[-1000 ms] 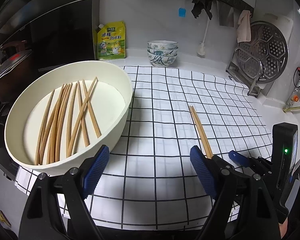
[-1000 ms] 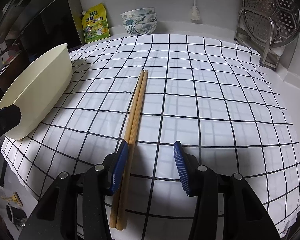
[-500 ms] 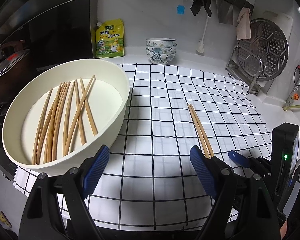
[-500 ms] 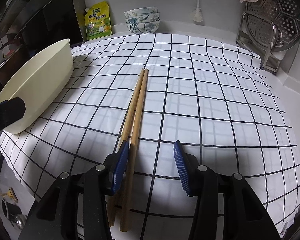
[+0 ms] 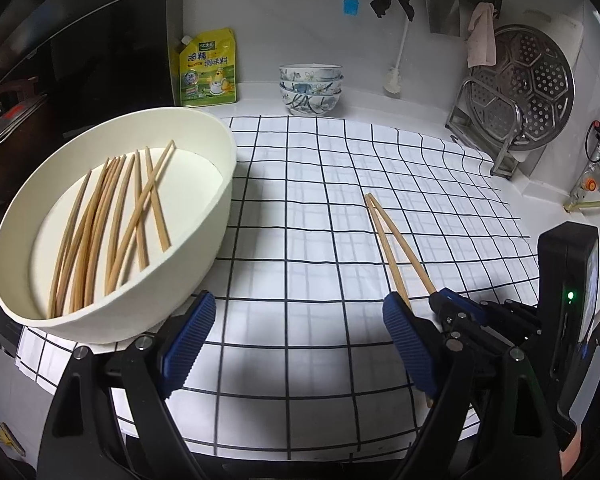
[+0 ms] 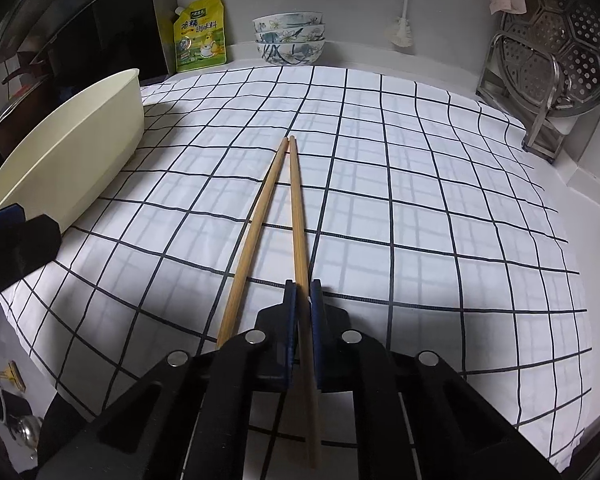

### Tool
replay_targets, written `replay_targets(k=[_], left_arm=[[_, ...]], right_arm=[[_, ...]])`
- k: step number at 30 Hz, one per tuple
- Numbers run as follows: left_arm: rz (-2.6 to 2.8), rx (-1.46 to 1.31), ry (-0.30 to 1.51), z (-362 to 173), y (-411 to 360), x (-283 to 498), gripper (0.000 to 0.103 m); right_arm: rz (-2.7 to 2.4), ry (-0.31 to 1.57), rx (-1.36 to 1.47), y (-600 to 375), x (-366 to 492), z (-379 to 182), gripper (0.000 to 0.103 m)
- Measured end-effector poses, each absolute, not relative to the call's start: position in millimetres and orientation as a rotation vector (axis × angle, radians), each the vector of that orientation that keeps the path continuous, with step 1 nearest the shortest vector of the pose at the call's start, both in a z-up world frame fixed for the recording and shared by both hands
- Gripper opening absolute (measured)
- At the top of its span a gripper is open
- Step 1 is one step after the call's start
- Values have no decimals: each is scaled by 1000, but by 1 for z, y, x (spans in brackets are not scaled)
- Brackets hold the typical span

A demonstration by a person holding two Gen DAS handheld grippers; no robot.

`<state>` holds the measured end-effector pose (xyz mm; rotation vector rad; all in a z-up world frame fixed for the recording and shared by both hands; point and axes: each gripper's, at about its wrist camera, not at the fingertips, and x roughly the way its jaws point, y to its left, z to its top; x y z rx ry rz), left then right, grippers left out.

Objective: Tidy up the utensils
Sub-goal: 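Close the left tool on one chopstick while the right tool grasps the other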

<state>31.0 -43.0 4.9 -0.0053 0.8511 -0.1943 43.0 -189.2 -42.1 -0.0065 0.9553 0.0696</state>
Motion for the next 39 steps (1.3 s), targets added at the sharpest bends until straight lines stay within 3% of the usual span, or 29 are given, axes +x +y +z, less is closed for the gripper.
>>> replay_targets(k=[24,29,39], left_arm=[[-187,31,948,-46,-104,63,88],[-179,22,957,-51,-106,67,88],[-160,59,959,-56,-119,75,88]], right_arm=[[-55,946,118,-265,17,-43,7],[-25,945,146,-266,19,-42,18],[-72,935,63,-262,29,-45,19]])
